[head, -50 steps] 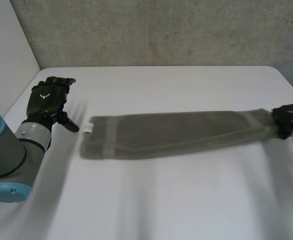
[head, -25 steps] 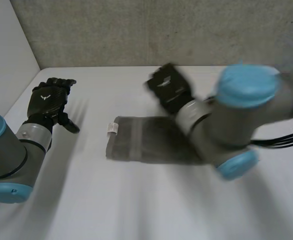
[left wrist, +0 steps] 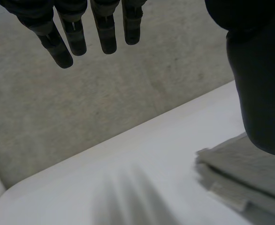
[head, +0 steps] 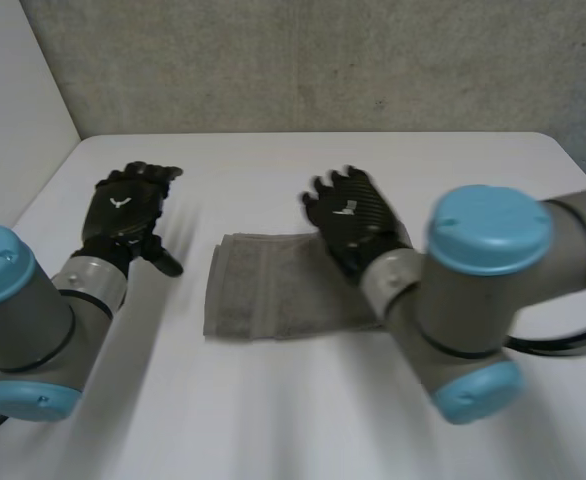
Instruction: Fold the towel.
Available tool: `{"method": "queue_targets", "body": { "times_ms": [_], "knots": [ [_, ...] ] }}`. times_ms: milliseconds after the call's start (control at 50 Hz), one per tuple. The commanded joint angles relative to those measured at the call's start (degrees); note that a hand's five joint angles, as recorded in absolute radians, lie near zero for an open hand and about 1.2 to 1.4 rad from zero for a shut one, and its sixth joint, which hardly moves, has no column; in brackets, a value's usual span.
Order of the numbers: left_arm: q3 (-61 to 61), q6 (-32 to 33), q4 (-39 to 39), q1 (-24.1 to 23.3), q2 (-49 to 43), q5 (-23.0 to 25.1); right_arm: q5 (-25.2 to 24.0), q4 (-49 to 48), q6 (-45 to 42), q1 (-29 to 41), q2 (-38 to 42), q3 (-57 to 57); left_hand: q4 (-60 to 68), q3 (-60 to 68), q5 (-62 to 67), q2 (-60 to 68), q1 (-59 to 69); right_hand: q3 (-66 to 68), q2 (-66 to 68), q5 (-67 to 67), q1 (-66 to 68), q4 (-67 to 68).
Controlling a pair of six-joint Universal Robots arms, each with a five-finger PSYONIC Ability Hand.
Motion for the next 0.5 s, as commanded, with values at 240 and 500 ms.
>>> {"method": "queue_targets", "body": {
  "times_ms": [240, 500],
  "knots": [
    [-0.1, 1.9, 0.2, -7.4, -1.2, -0.2, -3.1, -1.5, 6.1, -14.2, 3.3, 15.8, -5.0, -4.0, -12.1, -4.6, -4.8, 46.1, 45.8, 46.8, 46.4, 45.4],
    [-0.6, 1.9, 0.1, -7.1, -0.4, -0.2, -3.3, -3.7, 6.7, -19.5, 1.0, 16.5, -5.0, -4.0, -12.1, -4.6, -4.8, 66.1, 65.9, 66.9, 66.5, 65.5]
  ]
}}
